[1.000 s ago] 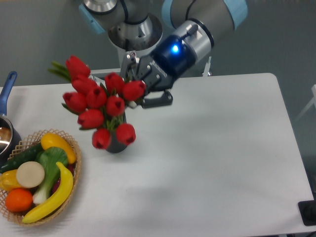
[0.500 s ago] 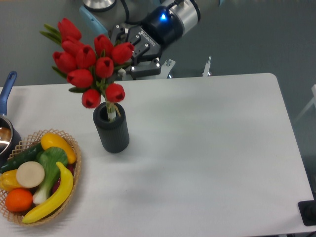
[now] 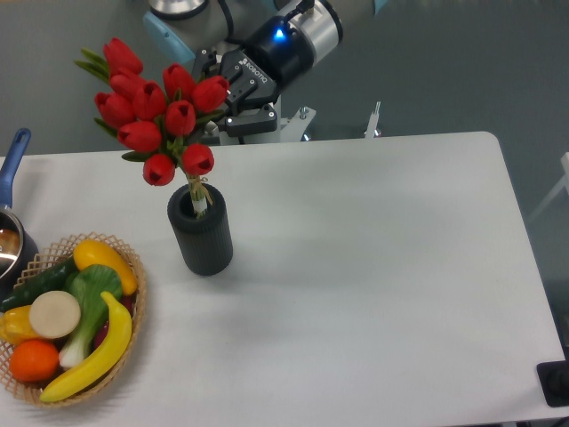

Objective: Insert the flowers into the vase
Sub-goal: 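Hold the tulips upright with stems inside the vase, then push the tulips deeper into the vase and open the gripper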

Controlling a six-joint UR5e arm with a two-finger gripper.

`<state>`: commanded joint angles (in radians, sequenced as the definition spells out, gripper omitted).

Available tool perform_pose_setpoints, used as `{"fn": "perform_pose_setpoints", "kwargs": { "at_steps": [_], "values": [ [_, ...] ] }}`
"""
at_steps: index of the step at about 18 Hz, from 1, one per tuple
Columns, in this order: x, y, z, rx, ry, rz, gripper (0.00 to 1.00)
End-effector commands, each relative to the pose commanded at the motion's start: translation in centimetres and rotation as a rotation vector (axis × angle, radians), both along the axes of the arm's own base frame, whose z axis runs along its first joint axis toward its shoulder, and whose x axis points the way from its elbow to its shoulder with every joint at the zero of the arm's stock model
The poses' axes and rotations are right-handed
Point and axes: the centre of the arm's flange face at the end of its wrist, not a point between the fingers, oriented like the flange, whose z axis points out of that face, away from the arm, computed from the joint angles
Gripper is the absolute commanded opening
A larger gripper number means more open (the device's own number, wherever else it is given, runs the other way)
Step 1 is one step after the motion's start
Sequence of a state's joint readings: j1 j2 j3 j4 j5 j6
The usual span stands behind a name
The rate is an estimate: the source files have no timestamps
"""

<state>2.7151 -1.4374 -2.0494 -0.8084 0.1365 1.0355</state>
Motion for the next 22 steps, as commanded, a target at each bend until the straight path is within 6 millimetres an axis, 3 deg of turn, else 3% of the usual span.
{"fn": "perform_pose_setpoints", "kwargs": {
  "at_steps": [15,22],
  "values": [
    [1.8,-1.3,-1.3,-0.009,-0.013,0.013,0.00],
    [1.7,-2.2,-4.8,-0.009,0.011,0.023,0.00]
  ]
}}
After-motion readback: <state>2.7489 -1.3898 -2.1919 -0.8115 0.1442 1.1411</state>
